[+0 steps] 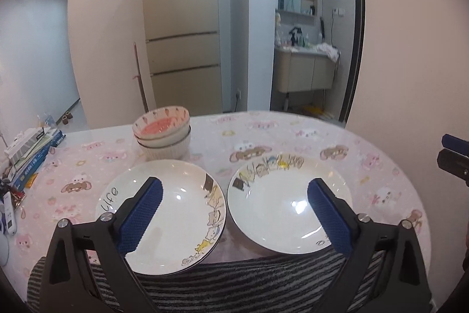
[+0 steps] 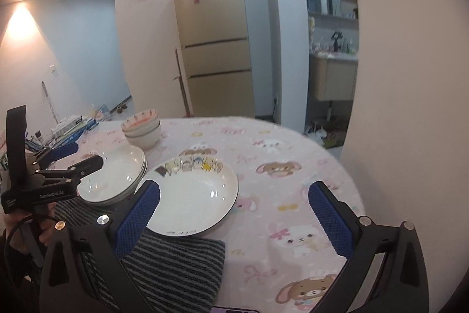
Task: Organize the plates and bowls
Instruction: 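Pull both tools back up from the stacked plates, then move both tools down toward the remaining white plate with cartoon rim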
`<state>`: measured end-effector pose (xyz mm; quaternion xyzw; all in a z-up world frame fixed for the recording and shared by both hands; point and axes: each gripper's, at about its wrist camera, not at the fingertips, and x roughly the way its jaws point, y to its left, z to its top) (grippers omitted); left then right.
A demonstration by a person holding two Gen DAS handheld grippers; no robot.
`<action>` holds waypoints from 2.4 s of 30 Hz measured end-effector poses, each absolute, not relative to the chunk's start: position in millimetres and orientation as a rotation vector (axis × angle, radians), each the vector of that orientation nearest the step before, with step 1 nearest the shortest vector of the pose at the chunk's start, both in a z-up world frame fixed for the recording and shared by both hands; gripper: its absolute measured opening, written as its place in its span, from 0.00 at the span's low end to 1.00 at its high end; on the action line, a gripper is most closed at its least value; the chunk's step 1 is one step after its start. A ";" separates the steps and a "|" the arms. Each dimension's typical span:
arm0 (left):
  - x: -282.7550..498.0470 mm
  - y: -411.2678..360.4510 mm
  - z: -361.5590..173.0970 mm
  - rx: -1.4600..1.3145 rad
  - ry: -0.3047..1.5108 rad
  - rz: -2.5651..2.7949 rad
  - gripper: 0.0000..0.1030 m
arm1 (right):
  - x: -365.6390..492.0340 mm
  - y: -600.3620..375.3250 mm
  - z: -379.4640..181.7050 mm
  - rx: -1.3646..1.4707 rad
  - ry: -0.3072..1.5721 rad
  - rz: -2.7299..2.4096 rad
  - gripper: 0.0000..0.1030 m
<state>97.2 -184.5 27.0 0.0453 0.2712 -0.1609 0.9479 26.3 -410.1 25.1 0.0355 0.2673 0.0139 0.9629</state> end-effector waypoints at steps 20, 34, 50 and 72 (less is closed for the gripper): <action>135.9 -185.6 -17.9 0.091 0.757 -0.306 0.41 | 55.8 -454.3 12.9 -0.033 0.683 -0.025 0.88; 103.3 -193.1 36.5 0.008 0.537 -0.337 0.64 | 15.9 -456.2 110.2 -0.157 0.567 -0.135 0.88; 138.1 -187.5 -23.4 0.021 0.653 -0.122 0.71 | 99.8 -421.6 -7.4 -0.040 0.782 0.040 0.88; 78.6 -223.8 -45.5 -0.052 0.834 -0.413 0.59 | 123.1 -403.4 -22.9 0.009 0.770 0.022 0.88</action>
